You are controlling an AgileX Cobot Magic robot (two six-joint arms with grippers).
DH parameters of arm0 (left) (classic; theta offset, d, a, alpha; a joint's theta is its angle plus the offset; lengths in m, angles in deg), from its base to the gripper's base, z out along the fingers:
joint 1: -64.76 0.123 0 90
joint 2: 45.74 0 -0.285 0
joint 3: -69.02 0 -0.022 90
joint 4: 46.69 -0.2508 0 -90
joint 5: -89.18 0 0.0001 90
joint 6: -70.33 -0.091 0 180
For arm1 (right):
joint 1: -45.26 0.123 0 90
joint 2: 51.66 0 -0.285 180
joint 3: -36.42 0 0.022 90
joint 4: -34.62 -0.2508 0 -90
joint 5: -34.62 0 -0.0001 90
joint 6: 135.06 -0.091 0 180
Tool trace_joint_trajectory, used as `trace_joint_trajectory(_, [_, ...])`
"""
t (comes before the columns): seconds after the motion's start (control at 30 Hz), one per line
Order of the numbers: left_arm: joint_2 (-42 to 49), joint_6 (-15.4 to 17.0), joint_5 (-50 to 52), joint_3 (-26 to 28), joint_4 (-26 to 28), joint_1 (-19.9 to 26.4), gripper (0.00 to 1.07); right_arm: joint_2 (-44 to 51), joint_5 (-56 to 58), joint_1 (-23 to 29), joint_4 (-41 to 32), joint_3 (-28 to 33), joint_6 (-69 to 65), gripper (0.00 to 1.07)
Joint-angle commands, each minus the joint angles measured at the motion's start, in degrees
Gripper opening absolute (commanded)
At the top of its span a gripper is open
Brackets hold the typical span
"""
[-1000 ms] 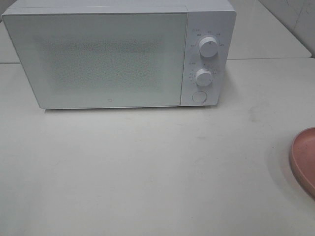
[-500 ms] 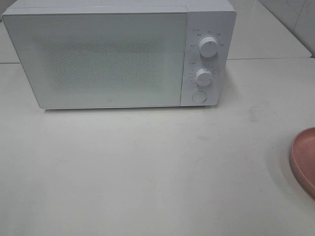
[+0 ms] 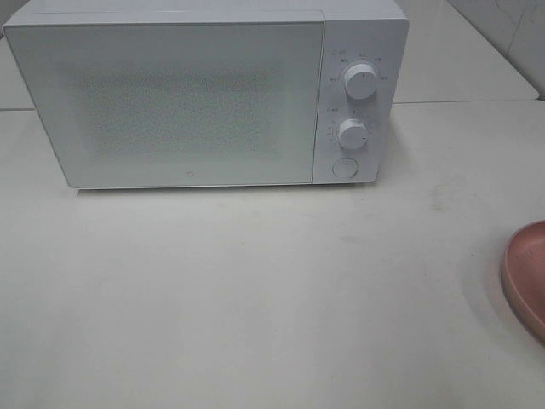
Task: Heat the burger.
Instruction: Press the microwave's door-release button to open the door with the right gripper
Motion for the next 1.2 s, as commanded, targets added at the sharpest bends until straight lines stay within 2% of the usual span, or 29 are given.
trace_joint_trajectory(0.03, [1.43, 0.06, 0.06, -0.11, -0.06, -0.11, 0.98, -1.72, -3.84, 0.0, 0.34, 0.0, -0.46, 0.75])
trace_joint_trajectory(0.6, [1.43, 0.06, 0.06, -0.11, -0.06, -0.11, 0.98, -15.76, -24.41, 0.0, 0.92, 0.23, -0.46, 0.75])
trace_joint_trajectory(0.77, [1.43, 0.06, 0.06, -0.11, -0.06, -0.11, 0.98, -22.69, -37.18, 0.0, 0.97, 2.69, 0.52, 0.75])
trace_joint_trajectory(0.87, [1.43, 0.06, 0.06, -0.11, -0.06, -0.11, 0.98, -23.55, -38.27, 0.0, 0.97, 3.15, 0.63, 0.75])
trace_joint_trajectory(1.0, [1.43, 0.06, 0.06, -0.11, -0.06, -0.11, 0.98, -28.65, -47.84, 0.11, 0.57, 5.61, 1.38, 0.75])
trace_joint_trajectory(1.03, [1.43, 0.06, 0.06, -0.11, -0.06, -0.11, 0.98, -30.25, -51.57, 0.11, -0.74, 6.76, 1.38, 0.75])
trace_joint_trajectory(1.2, [1.43, 0.06, 0.06, -0.11, -0.06, -0.11, 0.98, -32.49, -55.41, 0.11, -4.3, 9.0, 1.49, 0.75])
